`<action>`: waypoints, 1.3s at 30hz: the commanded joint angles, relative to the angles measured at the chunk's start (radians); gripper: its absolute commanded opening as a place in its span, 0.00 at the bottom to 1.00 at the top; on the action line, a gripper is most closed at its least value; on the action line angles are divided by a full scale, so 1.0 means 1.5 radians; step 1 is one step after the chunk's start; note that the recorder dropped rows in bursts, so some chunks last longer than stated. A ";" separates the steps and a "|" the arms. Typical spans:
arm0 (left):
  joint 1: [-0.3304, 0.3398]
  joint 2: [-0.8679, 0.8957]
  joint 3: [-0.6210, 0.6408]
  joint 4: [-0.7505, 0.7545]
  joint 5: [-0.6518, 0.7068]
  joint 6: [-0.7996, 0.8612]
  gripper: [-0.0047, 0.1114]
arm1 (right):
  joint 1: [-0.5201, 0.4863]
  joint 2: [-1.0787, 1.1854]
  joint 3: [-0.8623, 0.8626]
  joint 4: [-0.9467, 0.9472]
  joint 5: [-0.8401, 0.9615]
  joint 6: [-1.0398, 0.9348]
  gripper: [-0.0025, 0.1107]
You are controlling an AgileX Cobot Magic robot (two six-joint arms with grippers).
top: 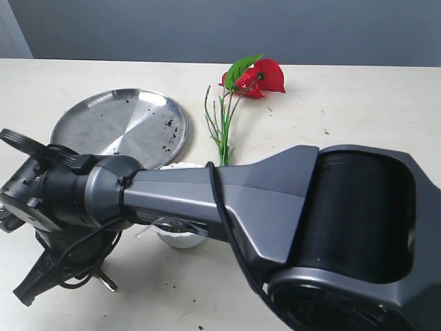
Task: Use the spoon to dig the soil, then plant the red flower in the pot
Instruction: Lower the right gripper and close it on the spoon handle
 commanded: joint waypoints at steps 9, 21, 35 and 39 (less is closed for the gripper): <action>-0.001 -0.003 0.001 0.001 -0.003 -0.003 0.04 | -0.002 -0.078 0.004 -0.097 0.009 -0.003 0.02; -0.001 -0.003 0.001 0.001 -0.003 -0.003 0.04 | -0.002 -0.101 0.004 -0.133 0.004 -0.003 0.02; -0.001 -0.003 0.001 0.001 -0.004 -0.003 0.04 | -0.016 -0.045 0.004 0.013 -0.062 -0.113 0.34; -0.001 -0.003 0.001 0.001 -0.004 -0.003 0.04 | -0.028 -0.040 0.004 0.015 -0.078 -0.101 0.39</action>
